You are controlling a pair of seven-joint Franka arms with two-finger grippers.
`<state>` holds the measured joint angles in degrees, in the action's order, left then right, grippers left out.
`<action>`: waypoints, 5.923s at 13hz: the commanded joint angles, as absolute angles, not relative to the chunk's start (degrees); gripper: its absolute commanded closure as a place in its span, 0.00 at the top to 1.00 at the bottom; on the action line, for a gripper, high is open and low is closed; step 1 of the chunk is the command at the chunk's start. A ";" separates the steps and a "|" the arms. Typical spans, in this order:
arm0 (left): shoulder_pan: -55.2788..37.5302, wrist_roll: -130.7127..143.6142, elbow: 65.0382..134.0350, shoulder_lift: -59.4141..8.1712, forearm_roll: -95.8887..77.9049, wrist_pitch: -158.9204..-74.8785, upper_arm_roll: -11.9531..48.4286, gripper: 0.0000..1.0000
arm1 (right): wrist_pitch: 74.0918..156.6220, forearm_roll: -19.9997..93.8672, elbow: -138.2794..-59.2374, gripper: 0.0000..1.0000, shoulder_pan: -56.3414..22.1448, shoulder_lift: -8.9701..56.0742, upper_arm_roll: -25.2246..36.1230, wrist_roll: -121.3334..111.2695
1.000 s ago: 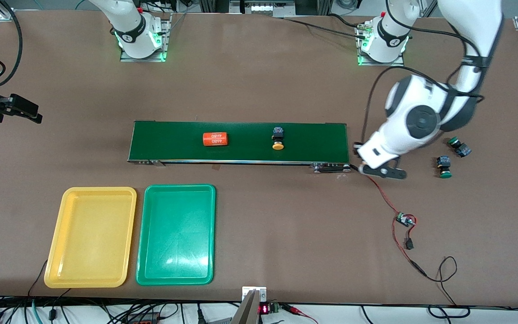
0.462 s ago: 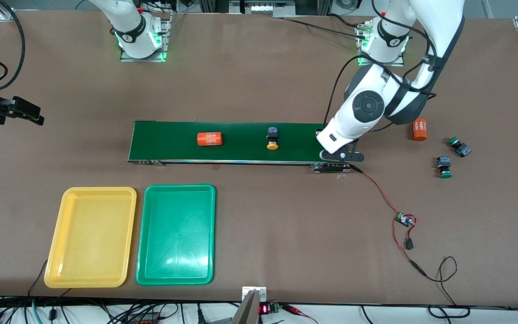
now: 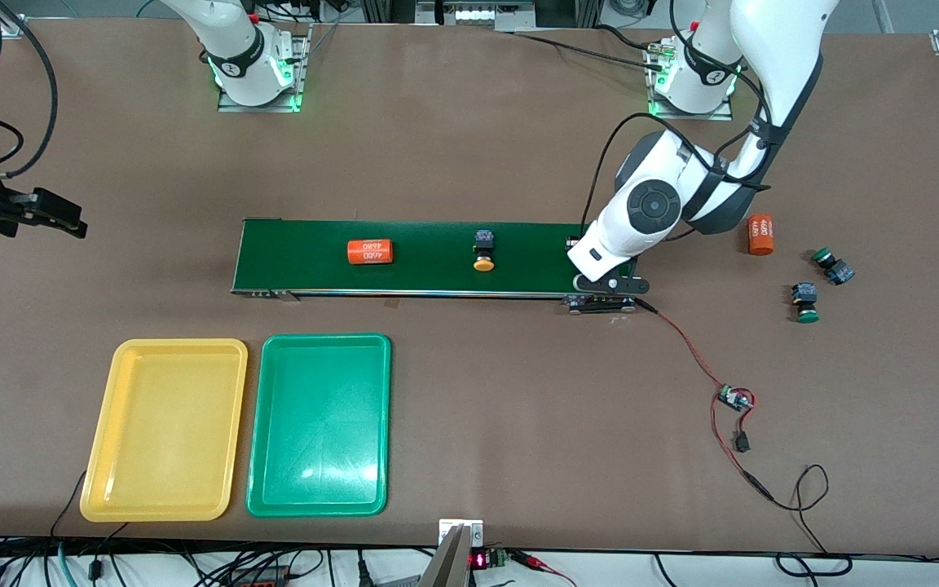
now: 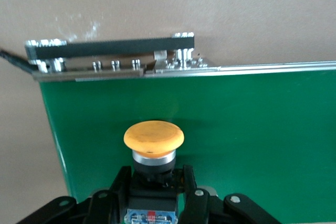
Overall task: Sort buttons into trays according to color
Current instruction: 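Place the yellow button on the belt while the right gripper reaches the belt, then grasp a yellow button with the right gripper while the left gripper reaches the cylinder, then carry the yellow button to the yellow tray while the left gripper grasps the cylinder, then release the button into the yellow tray while the left gripper places the cylinder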
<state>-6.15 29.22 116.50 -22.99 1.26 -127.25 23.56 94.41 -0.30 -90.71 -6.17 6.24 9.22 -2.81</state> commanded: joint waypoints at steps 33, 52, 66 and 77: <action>5.80 -20.30 124.35 -11.51 4.13 -119.77 -3.69 1.00 | 120.94 11.43 -88.94 0.55 -48.69 38.49 8.96 32.96; 9.49 -26.96 140.89 -13.80 3.60 -139.31 -2.20 0.19 | 127.07 -3.14 -73.39 0.00 -19.51 46.92 14.06 7.47; -0.61 -43.31 114.35 -15.63 3.43 -115.22 20.63 0.14 | 127.75 3.30 -76.46 1.00 -14.68 45.20 12.22 -2.11; -2.37 -54.32 115.58 -22.93 3.87 -124.88 27.95 0.29 | 105.55 6.77 -83.66 1.00 -31.27 29.89 11.69 12.89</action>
